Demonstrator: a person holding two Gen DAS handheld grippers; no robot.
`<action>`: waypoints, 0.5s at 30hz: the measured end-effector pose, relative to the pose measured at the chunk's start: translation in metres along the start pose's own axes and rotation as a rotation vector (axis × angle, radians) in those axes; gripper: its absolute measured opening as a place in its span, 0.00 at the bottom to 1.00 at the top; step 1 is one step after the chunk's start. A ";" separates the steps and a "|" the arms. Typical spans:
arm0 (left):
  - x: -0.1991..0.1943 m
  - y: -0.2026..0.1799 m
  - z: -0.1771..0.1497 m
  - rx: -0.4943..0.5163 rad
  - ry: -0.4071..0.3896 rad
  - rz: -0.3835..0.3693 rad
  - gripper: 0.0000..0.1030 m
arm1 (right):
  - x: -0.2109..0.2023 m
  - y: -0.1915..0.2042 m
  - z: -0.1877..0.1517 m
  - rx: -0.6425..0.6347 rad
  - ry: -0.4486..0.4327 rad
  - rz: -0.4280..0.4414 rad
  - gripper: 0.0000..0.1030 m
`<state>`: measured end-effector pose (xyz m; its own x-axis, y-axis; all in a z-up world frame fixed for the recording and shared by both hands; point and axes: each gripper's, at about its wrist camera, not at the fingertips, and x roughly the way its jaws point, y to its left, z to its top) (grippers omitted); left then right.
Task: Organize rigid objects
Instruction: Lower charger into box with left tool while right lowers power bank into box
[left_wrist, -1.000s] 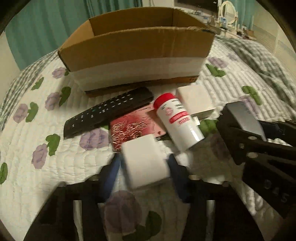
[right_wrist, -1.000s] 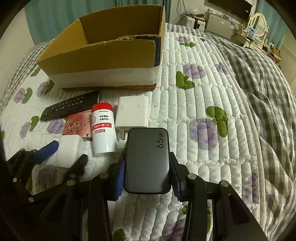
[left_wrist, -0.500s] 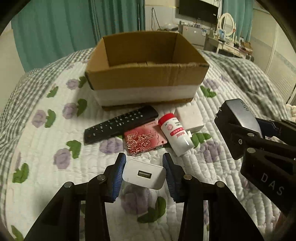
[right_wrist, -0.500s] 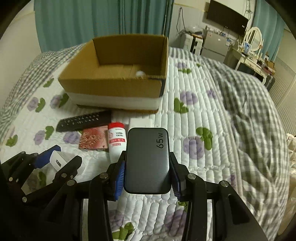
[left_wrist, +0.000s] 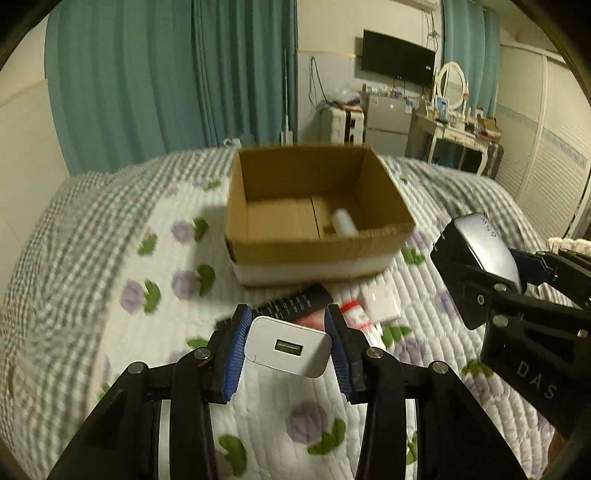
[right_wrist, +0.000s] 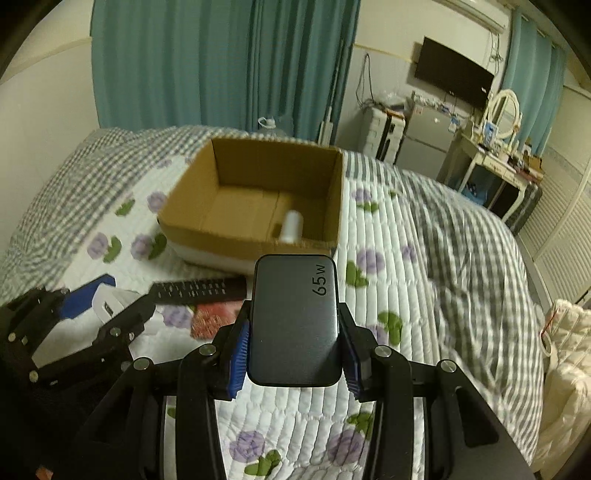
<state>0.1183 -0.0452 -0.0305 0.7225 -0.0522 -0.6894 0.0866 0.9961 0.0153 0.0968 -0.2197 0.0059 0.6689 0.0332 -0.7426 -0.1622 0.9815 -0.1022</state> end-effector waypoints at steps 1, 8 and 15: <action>-0.002 0.002 0.006 -0.002 -0.012 0.001 0.41 | -0.002 0.001 0.006 -0.003 -0.009 0.001 0.40; -0.004 0.012 0.053 0.014 -0.082 0.034 0.41 | -0.007 0.005 0.051 -0.019 -0.062 -0.022 0.40; 0.018 0.018 0.096 0.027 -0.117 0.046 0.41 | 0.012 0.004 0.091 -0.033 -0.093 -0.007 0.40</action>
<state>0.1988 -0.0348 0.0271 0.8012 -0.0165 -0.5982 0.0693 0.9954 0.0655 0.1703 -0.1982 0.0570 0.7343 0.0455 -0.6773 -0.1801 0.9750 -0.1298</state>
